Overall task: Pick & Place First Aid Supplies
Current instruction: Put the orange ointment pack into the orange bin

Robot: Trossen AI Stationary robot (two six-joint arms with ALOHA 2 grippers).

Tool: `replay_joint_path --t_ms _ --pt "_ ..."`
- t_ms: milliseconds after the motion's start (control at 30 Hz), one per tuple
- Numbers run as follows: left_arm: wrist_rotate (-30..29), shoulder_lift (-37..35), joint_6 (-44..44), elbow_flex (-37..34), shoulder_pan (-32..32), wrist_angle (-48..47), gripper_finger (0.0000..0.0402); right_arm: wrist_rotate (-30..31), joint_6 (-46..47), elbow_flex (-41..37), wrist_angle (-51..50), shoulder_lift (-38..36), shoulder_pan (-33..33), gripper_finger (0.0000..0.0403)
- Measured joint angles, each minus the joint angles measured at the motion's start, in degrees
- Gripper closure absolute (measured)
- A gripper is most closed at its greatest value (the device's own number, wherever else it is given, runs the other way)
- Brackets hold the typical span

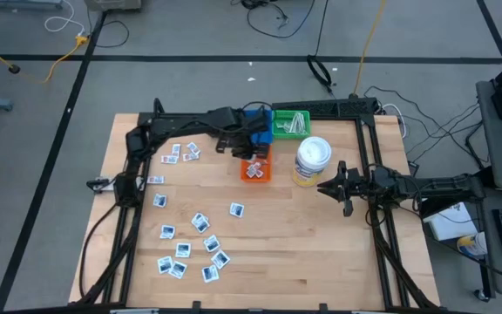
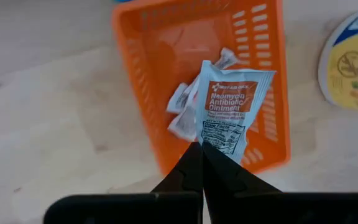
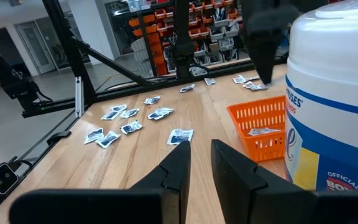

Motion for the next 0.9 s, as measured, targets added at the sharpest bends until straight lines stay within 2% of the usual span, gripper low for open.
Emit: replay_joint_path --t_ms 433,533,700,900 --pt "0.2 6.6 1.9 0.0 -0.7 3.6 0.0401 0.0 0.0 0.0 0.0 0.0 0.0 0.0344" --pt "-0.1 6.8 2.0 0.0 -0.7 4.3 0.0390 0.0 0.0 0.0 0.0 0.0 0.0 0.0344" --pt "-0.9 6.7 4.2 0.0 -0.9 5.7 0.0323 0.0 0.0 0.0 0.0 0.0 0.0 0.0344" --pt "2.3 6.6 3.8 0.0 -0.9 6.2 0.0222 0.0 0.0 0.0 0.0 0.0 0.0 0.0344"
